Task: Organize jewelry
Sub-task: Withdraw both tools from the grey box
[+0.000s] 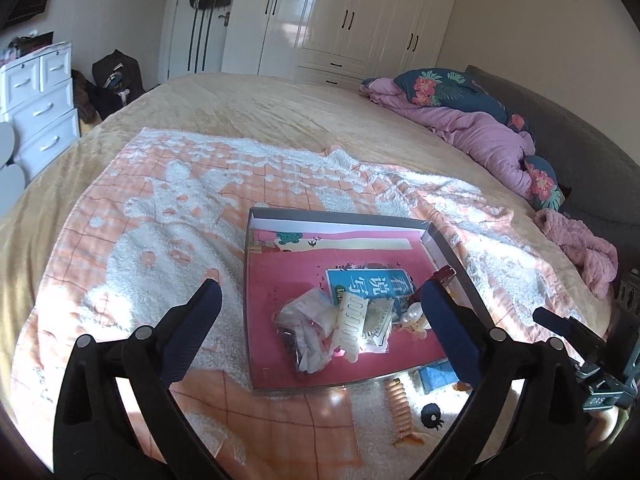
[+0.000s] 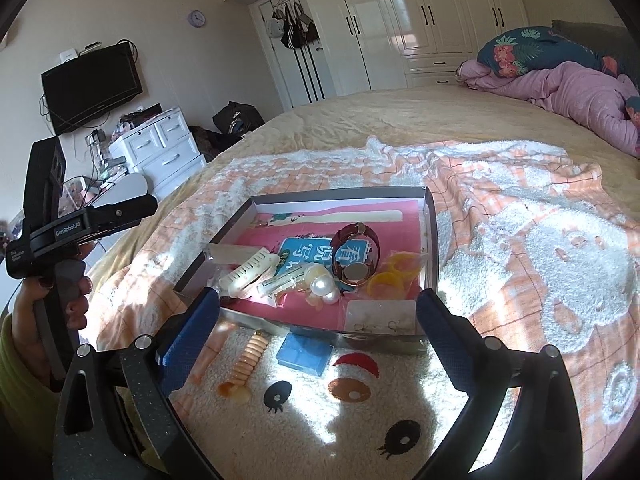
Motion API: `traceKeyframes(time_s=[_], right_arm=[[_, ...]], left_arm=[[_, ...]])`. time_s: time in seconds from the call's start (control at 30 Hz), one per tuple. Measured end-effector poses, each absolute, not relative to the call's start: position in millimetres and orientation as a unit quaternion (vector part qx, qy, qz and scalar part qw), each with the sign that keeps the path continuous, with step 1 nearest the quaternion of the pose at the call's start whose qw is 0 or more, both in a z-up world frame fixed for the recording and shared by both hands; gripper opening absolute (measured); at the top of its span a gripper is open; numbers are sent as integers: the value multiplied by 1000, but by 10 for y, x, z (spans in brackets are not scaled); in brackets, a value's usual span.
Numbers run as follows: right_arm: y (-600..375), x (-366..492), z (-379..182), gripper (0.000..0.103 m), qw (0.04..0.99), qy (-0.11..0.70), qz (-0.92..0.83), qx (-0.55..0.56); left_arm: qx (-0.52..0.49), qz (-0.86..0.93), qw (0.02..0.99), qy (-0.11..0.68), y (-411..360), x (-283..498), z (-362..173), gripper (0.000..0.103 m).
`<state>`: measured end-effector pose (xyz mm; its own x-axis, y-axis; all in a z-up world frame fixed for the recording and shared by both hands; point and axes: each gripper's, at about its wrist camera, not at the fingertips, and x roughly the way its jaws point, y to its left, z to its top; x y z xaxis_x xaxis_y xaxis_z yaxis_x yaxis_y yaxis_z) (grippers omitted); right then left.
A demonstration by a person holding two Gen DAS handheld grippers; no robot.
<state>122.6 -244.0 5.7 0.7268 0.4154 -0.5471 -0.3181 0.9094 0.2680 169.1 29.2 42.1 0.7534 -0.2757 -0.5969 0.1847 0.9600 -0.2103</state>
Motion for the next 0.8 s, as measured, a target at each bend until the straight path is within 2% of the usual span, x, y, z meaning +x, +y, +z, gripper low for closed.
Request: traceKeyframes(time_s=[0.33,0.8], right_arm=[[-2440,1121,98,98,927,310,200,72],[-2411,1001,95,98,924,314,207,63]], left_arm=[[-55,-120,938,322,258,1463,486,93],[-45,-117,929,348,196,1263,292,93]])
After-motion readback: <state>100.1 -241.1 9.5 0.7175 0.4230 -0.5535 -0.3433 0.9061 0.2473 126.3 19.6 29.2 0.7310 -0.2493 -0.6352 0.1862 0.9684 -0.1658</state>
